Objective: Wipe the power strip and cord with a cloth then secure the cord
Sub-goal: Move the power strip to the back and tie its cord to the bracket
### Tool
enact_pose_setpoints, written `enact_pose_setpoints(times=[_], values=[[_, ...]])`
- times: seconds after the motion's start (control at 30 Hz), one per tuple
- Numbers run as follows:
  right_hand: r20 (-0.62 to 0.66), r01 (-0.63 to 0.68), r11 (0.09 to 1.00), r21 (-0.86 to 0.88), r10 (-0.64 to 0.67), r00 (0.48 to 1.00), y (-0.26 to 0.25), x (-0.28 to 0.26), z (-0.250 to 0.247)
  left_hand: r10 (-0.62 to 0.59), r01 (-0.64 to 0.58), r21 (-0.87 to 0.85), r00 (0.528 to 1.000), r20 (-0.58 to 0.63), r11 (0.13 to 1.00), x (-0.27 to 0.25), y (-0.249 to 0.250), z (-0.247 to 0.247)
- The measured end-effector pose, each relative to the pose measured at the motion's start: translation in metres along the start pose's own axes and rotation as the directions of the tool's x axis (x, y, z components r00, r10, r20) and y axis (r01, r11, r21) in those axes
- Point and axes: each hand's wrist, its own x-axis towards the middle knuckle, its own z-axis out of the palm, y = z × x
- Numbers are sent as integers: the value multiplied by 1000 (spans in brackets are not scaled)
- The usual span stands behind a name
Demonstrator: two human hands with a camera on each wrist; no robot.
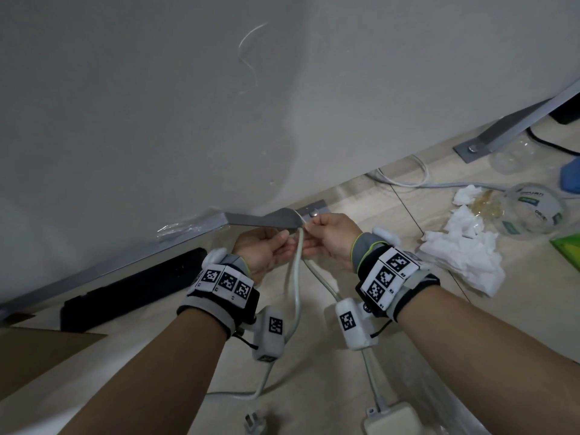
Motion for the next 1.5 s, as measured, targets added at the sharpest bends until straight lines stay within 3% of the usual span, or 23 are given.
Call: enact_pose_setpoints(times=[0.13, 0.37, 0.5, 0.9, 1.17, 1.5], values=[[-87, -8, 987, -158, -6, 996, 1, 0, -5, 23, -23, -78, 1000, 8, 997, -2, -1, 7], [11, -106, 994, 14, 106, 994, -2, -5, -8, -7, 16, -208, 999, 42, 978, 1, -8, 10], [24, -144, 989, 17, 143, 989, -3, -5, -10, 47, -39, -243, 998, 29, 969, 3, -9, 10], [-51, -102, 989, 110, 108, 993, -2, -7, -6, 77, -62, -327, 997, 31, 943, 5, -10, 14], [-172, -37, 986, 164, 66, 983, 8, -2, 2, 61, -27, -387, 995, 76, 922, 0, -11, 11], [-9, -193, 936, 294, 204, 979, 8, 5, -4, 87, -48, -387, 992, 86, 921, 4, -16, 12]])
